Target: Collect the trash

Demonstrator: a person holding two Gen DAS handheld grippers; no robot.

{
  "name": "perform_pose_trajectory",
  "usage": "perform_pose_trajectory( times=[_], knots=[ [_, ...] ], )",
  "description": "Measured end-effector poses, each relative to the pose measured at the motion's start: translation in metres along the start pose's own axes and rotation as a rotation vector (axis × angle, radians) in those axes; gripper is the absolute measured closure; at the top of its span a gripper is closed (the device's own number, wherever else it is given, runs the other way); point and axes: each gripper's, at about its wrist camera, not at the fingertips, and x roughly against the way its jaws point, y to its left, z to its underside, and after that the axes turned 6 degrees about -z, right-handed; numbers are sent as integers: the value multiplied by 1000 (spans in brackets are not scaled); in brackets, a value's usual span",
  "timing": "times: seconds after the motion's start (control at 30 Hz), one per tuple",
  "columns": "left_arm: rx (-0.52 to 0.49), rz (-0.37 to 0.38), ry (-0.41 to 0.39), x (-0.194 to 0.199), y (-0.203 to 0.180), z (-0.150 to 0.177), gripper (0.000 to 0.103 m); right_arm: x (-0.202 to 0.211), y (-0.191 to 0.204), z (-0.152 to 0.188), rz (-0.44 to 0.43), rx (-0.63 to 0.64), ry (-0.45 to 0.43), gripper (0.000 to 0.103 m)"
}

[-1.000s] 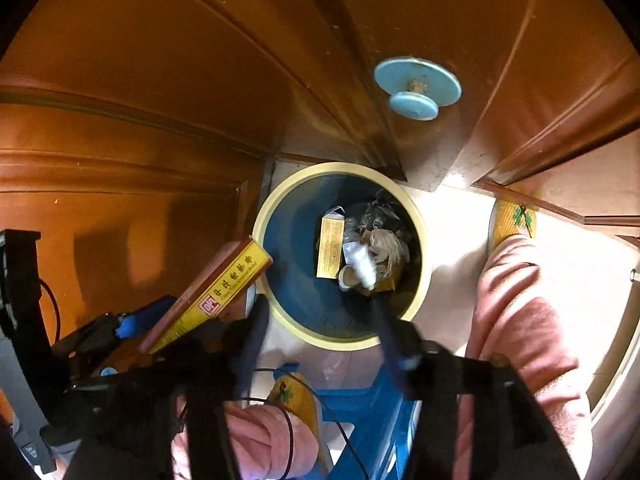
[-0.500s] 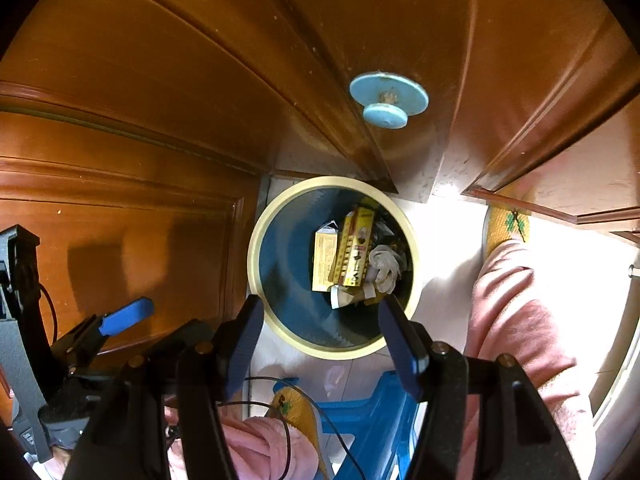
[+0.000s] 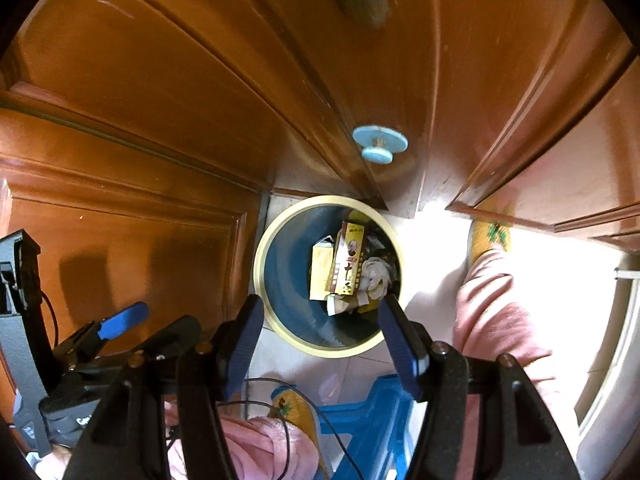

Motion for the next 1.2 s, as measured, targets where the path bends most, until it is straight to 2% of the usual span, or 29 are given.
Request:
perform_pose_trajectory(
  times=[0.17, 0.53, 0.83, 1.07, 1.2],
  knots=[
    [4, 45, -44, 39, 1, 4, 6, 40, 17, 5, 20, 58, -63, 43],
    [-2, 31, -196, 145, 0, 16, 6, 134, 59, 20, 36, 176, -202, 43],
    [-14, -28, -387, 248, -8, 20, 6, 214, 85, 22, -1, 194, -309, 43],
    [2, -42, -507, 316, -14, 21, 6, 275, 122, 28, 8, 246, -401, 43],
    [-10, -89, -578, 351, -22, 22, 6, 314, 137, 28, 4, 262, -452, 43]
  ],
)
